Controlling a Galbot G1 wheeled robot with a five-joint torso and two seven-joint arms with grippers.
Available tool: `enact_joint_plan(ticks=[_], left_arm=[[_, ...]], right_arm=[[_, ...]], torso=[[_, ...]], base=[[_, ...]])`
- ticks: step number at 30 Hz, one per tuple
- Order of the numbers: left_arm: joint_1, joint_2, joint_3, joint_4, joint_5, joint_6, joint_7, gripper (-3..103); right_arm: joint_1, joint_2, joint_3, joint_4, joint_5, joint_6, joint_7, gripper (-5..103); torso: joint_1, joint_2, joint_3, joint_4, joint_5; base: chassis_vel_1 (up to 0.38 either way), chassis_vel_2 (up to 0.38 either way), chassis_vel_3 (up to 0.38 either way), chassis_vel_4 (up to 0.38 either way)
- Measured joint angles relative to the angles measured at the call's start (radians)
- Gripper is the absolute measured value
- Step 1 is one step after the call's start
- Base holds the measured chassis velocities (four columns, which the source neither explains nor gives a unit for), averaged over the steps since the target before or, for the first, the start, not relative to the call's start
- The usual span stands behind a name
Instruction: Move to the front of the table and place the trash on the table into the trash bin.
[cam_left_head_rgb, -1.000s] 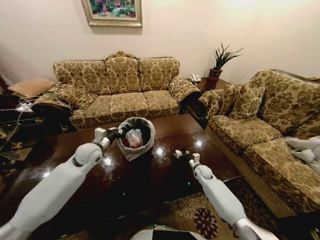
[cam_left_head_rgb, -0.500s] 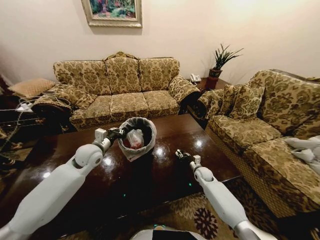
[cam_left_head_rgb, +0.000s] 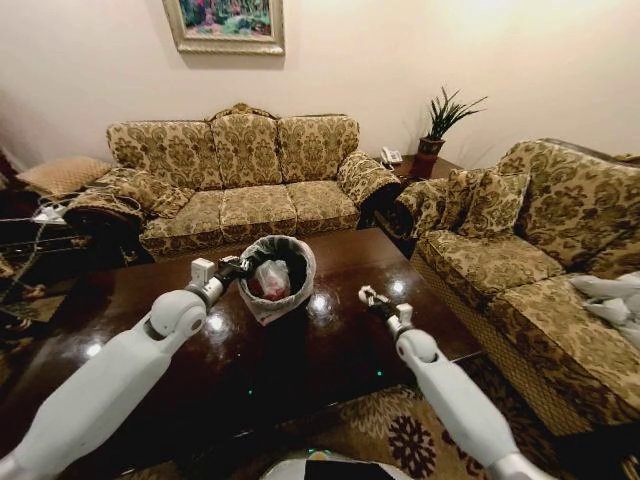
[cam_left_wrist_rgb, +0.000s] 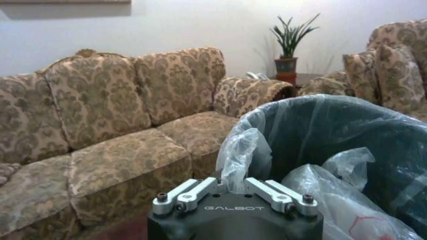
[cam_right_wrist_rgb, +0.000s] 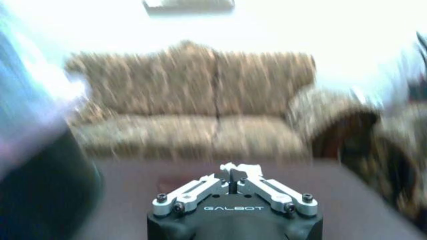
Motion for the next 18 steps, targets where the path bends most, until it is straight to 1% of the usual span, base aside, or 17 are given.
enact_joint_plan(ticks=[1, 2, 5, 6, 7, 9, 10, 11, 12, 14, 16, 17, 18], left_arm=[[-0.001, -0.003, 0.006, -0.001, -0.001, 0.003, 0.004, 3], [-0.001, -0.003, 0.006, -0.001, -0.001, 0.003, 0.004, 3], [-0.006, -0.014, 0.024, -0.003, -0.008, 0.01, 0.006, 3], [-0.006, -0.014, 0.024, -0.003, -0.008, 0.01, 0.006, 3], [-0.012, -0.018, 0.033, -0.006, -0.016, 0.016, 0.004, 3], [-0.023, -0.019, 0.048, -0.008, -0.023, 0.023, 0.001, 3], [-0.029, -0.019, 0.055, -0.009, -0.028, 0.027, 0.0, 3], [-0.029, -0.019, 0.055, -0.009, -0.028, 0.027, 0.0, 3], [-0.036, -0.019, 0.063, -0.012, -0.037, 0.031, -0.002, 3], [-0.048, -0.015, 0.079, -0.021, -0.059, 0.041, -0.008, 3], [-0.046, -0.003, 0.084, -0.033, -0.068, 0.044, -0.01, 3], [-0.046, -0.003, 0.084, -0.033, -0.068, 0.044, -0.01, 3], [-0.037, 0.006, 0.082, -0.04, -0.07, 0.044, -0.011, 3]], right_arm=[[0.011, -0.043, 0.006, 0.069, 0.037, -0.015, 0.005, 0], [0.011, -0.043, 0.006, 0.069, 0.037, -0.015, 0.005, 0], [0.056, -0.179, 0.012, 0.246, 0.183, -0.036, -0.01, 0], [0.056, -0.179, 0.012, 0.246, 0.183, -0.036, -0.01, 0], [0.08, -0.236, 0.012, 0.315, 0.272, -0.056, -0.03, 0], [0.142, -0.303, -0.006, 0.398, 0.396, -0.094, -0.058, 0], [0.178, -0.324, -0.028, 0.425, 0.439, -0.108, -0.069, 0], [0.178, -0.324, -0.028, 0.425, 0.439, -0.108, -0.069, 0], [0.21, -0.335, -0.057, 0.443, 0.469, -0.118, -0.076, 0], [0.293, -0.333, -0.151, 0.468, 0.519, -0.126, -0.079, 0], [0.355, -0.301, -0.254, 0.467, 0.535, -0.126, -0.077, 0], [0.355, -0.301, -0.254, 0.467, 0.535, -0.126, -0.077, 0], [0.382, -0.281, -0.301, 0.455, 0.534, -0.126, -0.091, 0]], torso=[[0.0, 0.0, 0.0, 0.0, 0.0], [0.0, 0.0, 0.0, 0.0, 0.0], [0.0, 0.0, 0.0, 0.0, -0.0007], [0.0, 0.0, 0.0, 0.0, -0.0007], [0.0, 0.0, 0.0, 0.0, -0.0005], [0.0, 0.0, 0.0, -0.0002, -0.0004], [0.0, 0.0, 0.0, -0.0001, -0.0005], [0.0, 0.0, 0.0, -0.0001, -0.0005], [0.0, 0.0, 0.0, -0.0001, -0.0005], [0.0, 0.0, 0.0, 0.0, -0.0006], [0.0, 0.0, 0.0, -0.0001, -0.0004], [0.0, 0.0, 0.0, -0.0001, -0.0004], [0.0, 0.0, 0.0, 0.0, 0.0002]], base=[[0.0, 0.0, 0.0, 0.0], [0.0, 0.0, 0.0, 0.0], [0.0, 0.0, 0.0, 0.0], [0.0, 0.0, 0.0, 0.0], [0.0, 0.0, 0.0, 0.0], [0.0, 0.0, 0.0, 0.0], [0.0, 0.0, 0.0, 0.0], [0.0, 0.0, 0.0, 0.0], [0.0, 0.0, 0.0, 0.0], [0.0, 0.0, 0.0, 0.0], [0.0, 0.0, 0.0, 0.0], [0.0, 0.0, 0.0, 0.0], [0.0, 0.0, 0.0, 0.0]])
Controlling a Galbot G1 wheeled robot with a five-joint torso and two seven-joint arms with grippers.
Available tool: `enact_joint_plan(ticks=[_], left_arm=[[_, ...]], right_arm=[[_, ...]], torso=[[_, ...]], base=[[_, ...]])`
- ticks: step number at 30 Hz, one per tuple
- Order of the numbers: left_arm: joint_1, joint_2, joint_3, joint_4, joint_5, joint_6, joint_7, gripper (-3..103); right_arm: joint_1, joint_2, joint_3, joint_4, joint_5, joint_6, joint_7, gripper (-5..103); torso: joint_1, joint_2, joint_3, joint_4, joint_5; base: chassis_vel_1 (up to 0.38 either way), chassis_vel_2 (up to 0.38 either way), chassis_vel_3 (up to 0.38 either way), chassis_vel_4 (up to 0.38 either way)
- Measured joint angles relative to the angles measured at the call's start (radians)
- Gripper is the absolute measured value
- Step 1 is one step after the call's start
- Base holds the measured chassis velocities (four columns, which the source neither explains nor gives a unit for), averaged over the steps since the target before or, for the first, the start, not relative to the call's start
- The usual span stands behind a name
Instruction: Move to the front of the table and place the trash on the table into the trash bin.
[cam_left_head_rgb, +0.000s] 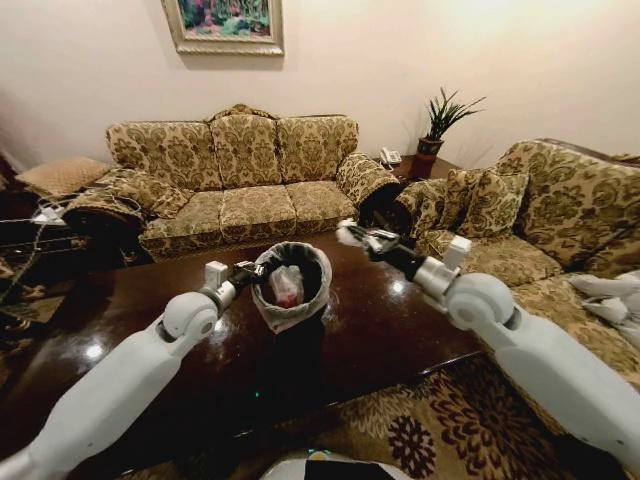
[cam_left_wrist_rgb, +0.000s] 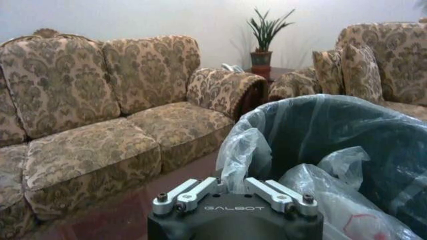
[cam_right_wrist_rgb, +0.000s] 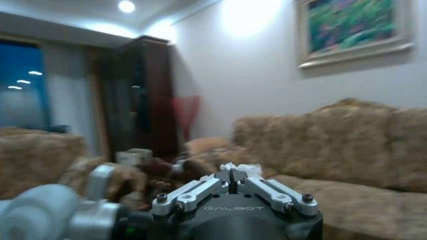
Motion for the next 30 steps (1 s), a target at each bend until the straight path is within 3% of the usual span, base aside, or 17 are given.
enact_joint_plan(ticks=[6, 10, 12, 16, 24, 29, 30], left_arm=[[0.037, 0.02, -0.032, -0.02, -0.001, -0.001, 0.001, 3], [0.039, 0.014, -0.036, -0.02, -0.001, -0.001, 0.001, 3], [0.038, 0.01, -0.036, -0.02, -0.001, -0.002, 0.001, 3], [0.033, -0.005, -0.032, -0.013, 0.001, -0.006, 0.002, 3], [0.03, -0.02, -0.025, -0.006, 0.005, -0.007, 0.004, 3], [0.03, -0.026, -0.025, -0.005, 0.006, -0.008, 0.005, 3], [0.03, -0.026, -0.025, -0.005, 0.006, -0.008, 0.005, 3]], right_arm=[[0.101, 0.1, -0.158, -0.095, -0.036, 0.023, -0.011, 0], [0.111, 0.123, -0.182, -0.116, -0.046, 0.019, 0.009, -3], [0.111, 0.124, -0.187, -0.119, -0.049, 0.016, 0.009, 2], [0.107, 0.118, -0.191, -0.12, -0.056, 0.01, 0.004, 24], [0.111, 0.113, -0.189, -0.125, -0.06, 0.009, 0.0, 45], [0.12, 0.118, -0.188, -0.12, -0.053, 0.009, 0.027, 73], [0.12, 0.118, -0.188, -0.12, -0.053, 0.009, 0.027, 73]], torso=[[0.0, 0.0, 0.0, 0.0005, -0.0006], [0.0, 0.0, 0.0, 0.0003, -0.0006], [0.0, 0.0, 0.0, 0.0002, -0.0006], [0.0, 0.0, 0.0, 0.0, -0.0006], [0.0, 0.0, 0.0, 0.0, -0.0006], [0.0, 0.0, 0.0, 0.0, -0.0005], [0.0, 0.0, 0.0, 0.0, -0.0005]], base=[[0.0, 0.0, 0.0, 0.0], [0.0, 0.0, 0.0, 0.0], [0.0, 0.0, 0.0, 0.0], [0.0, 0.0, 0.0, 0.0], [0.0, 0.0, 0.0, 0.0], [0.0, 0.0, 0.0, 0.0], [0.0, 0.0, 0.0, 0.0]])
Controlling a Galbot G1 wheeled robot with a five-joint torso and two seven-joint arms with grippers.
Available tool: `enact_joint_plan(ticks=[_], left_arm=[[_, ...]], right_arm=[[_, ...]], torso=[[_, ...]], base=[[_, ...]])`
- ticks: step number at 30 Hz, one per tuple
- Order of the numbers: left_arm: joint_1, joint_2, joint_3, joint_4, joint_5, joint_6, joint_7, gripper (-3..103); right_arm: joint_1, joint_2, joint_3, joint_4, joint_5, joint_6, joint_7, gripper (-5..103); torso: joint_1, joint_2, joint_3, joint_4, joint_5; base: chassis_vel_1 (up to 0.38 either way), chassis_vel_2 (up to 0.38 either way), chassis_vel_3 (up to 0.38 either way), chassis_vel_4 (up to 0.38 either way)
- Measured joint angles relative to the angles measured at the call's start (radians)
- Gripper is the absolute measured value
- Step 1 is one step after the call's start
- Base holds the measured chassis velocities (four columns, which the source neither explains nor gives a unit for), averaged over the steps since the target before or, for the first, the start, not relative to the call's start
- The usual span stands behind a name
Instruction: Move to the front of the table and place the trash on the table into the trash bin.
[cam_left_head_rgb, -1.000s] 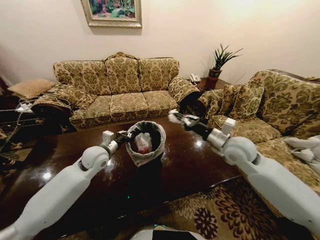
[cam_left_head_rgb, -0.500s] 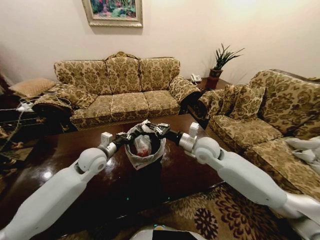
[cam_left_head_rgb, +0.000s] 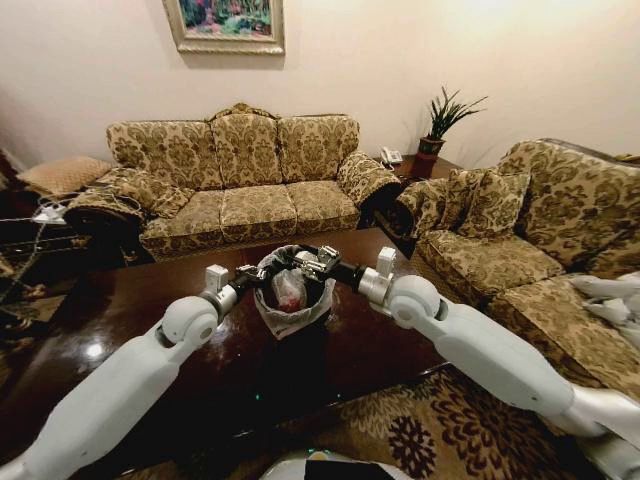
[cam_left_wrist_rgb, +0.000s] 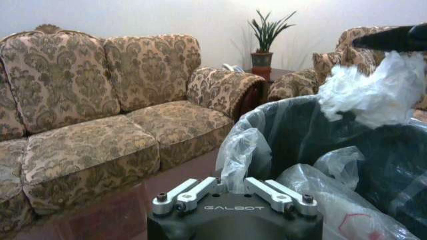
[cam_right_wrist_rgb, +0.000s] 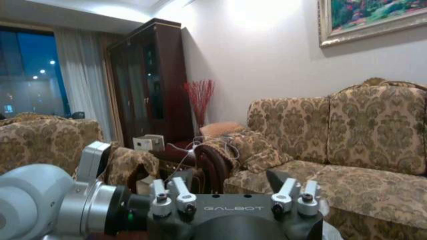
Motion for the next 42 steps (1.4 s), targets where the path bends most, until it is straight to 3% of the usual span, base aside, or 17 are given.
enact_joint_plan(ticks=[2, 4, 5, 9, 20, 32, 42], left_arm=[[0.0, -0.002, -0.001, 0.0, 0.0, 0.0, 0.0, 3], [0.0, -0.004, -0.001, 0.0, 0.0, 0.0, 0.0, 3], [-0.001, -0.008, 0.001, 0.0, 0.0, 0.0, 0.0, 3], [-0.005, -0.013, 0.005, 0.0, 0.0, 0.0, 0.0, 3], [-0.007, -0.01, -0.003, -0.003, 0.0, 0.0, 0.0, 3], [-0.03, -0.013, 0.009, 0.014, -0.001, 0.0, 0.007, 3], [-0.038, -0.018, 0.015, 0.019, 0.0, 0.0, 0.01, 3]], right_arm=[[0.006, 0.001, -0.003, 0.002, 0.007, 0.0, 0.002, 83], [0.009, 0.004, -0.008, 0.003, 0.013, 0.001, 0.002, 83], [0.014, 0.011, -0.019, 0.007, 0.023, 0.001, 0.007, 94], [0.026, 0.032, -0.048, 0.011, 0.034, 0.002, 0.016, 99], [-0.034, 0.051, -0.056, -0.022, 0.042, 0.003, 0.045, 100], [-0.145, -0.078, 0.071, 0.06, 0.017, -0.003, 0.002, 100], [-0.187, -0.126, 0.147, 0.087, 0.01, -0.004, -0.025, 100]], torso=[[0.0, 0.0, 0.0, 0.0, -0.0001], [0.0, 0.0, 0.0, 0.0, 0.0], [0.0, 0.0, 0.0, 0.0, 0.0], [0.0, 0.0, 0.0, 0.0, -0.0001], [0.0, 0.0, 0.0, 0.0001, 0.0001], [0.0, 0.0, 0.0, -0.0001, 0.0002], [0.0, 0.0, 0.0, -0.0001, 0.0]], base=[[0.0, 0.0, 0.0, 0.0], [0.0, 0.0, 0.0, 0.0], [0.0, 0.0, 0.0, 0.0], [0.0, 0.0, 0.0, 0.0], [0.0, 0.0, 0.0, 0.0], [0.0, 0.0, 0.0, 0.0], [0.0, 0.0, 0.0, 0.0]])
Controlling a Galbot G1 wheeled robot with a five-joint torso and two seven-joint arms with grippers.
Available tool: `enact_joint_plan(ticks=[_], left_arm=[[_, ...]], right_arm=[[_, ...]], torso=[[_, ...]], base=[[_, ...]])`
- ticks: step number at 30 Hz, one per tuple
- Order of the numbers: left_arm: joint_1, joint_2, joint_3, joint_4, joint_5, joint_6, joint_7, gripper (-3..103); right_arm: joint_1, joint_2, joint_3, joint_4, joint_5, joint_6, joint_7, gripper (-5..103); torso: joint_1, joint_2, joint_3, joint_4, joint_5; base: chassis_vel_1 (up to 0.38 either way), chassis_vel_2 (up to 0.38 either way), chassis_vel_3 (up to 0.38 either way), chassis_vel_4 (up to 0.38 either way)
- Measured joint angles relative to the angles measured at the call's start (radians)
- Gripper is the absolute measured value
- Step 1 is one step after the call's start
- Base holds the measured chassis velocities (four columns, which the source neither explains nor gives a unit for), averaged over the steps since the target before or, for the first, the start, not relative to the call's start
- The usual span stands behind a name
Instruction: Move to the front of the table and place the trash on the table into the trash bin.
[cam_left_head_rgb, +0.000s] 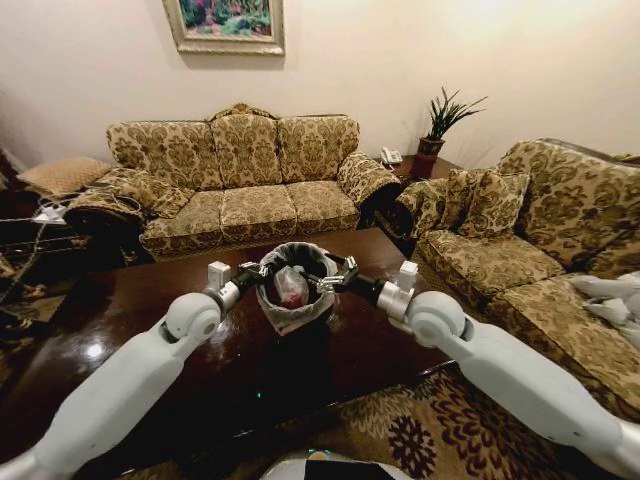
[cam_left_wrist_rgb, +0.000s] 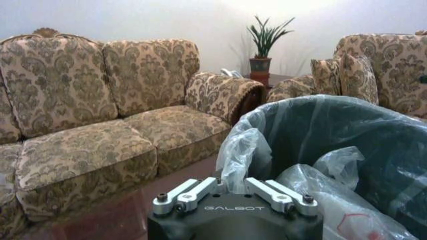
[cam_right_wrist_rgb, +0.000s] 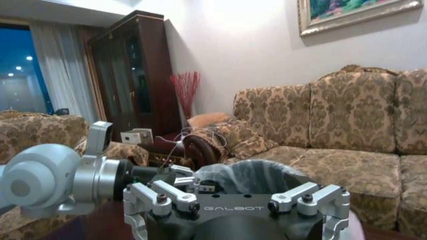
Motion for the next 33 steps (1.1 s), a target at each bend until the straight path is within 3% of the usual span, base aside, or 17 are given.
enact_joint_plan(ticks=[15, 24, 27, 33], left_arm=[[0.027, -0.004, -0.016, -0.022, 0.003, 0.001, -0.009, 3], [0.051, -0.011, -0.045, -0.02, 0.016, 0.001, -0.011, 3], [0.071, -0.03, -0.065, -0.02, 0.021, 0.002, -0.037, 3], [0.146, -0.054, -0.13, -0.029, 0.041, 0.005, -0.049, 3]], right_arm=[[0.095, 0.064, -0.015, -0.052, 0.021, 0.026, 0.067, 100], [0.077, 0.014, 0.112, -0.085, 0.013, 0.049, 0.124, 100], [0.024, -0.012, 0.161, -0.079, -0.048, 0.062, 0.185, 100], [-0.092, -0.01, 0.236, -0.031, -0.127, 0.051, 0.237, 100]], torso=[[0.0, 0.0, 0.0, 0.0003, -0.0001], [0.0, 0.0, 0.0, 0.0001, 0.0], [0.0, 0.0, 0.0, 0.0001, 0.0], [0.0, 0.0, 0.0, 0.0002, -0.0001]], base=[[0.0, 0.0, 0.0, 0.0], [0.0, 0.0, 0.0, 0.0], [0.0, 0.0, 0.0, 0.0], [0.0, 0.0, 0.0, 0.0]])
